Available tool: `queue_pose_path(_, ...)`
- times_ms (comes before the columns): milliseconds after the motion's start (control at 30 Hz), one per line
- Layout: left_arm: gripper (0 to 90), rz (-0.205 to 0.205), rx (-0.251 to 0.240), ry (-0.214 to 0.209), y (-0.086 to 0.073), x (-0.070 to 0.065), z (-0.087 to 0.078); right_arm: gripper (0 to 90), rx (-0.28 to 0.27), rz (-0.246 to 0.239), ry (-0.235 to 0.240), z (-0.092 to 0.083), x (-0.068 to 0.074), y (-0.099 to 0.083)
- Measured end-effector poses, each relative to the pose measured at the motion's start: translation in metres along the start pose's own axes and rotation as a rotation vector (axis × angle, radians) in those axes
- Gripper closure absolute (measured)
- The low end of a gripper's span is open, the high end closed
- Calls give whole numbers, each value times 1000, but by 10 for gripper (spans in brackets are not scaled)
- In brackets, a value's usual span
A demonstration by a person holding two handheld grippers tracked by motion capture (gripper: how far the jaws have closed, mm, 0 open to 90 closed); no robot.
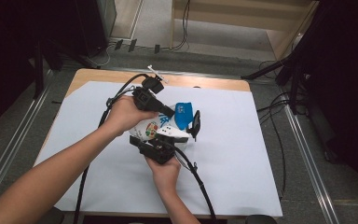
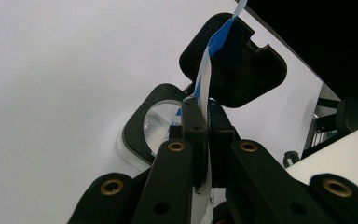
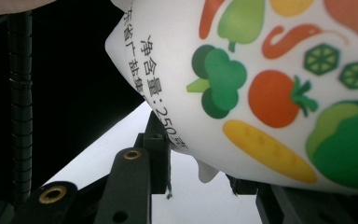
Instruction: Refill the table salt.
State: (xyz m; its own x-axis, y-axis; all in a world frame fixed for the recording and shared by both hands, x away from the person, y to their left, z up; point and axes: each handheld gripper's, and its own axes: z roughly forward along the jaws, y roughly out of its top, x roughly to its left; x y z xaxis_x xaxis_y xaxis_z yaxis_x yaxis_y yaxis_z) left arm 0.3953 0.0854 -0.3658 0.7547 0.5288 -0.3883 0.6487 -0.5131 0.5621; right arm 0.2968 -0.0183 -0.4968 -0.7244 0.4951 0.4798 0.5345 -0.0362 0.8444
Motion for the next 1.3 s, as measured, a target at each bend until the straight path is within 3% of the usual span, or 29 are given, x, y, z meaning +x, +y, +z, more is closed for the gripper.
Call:
queue_pose_path(433,900,-12,3,4,1,0,-1,665,12,-33,-14,1,3,2)
queue_pose_path(733,900,-10,14,9,3,-1,-2,659,1,-23,-2,2,5,4)
queue_pose_path(933,900,-17,13,8,5,-2,-4,665,-15,19,25,1,3,4)
queue_pose_path(1300,900,-10,22,10,5,-2,-3,677,-13,20,12,1,0,0)
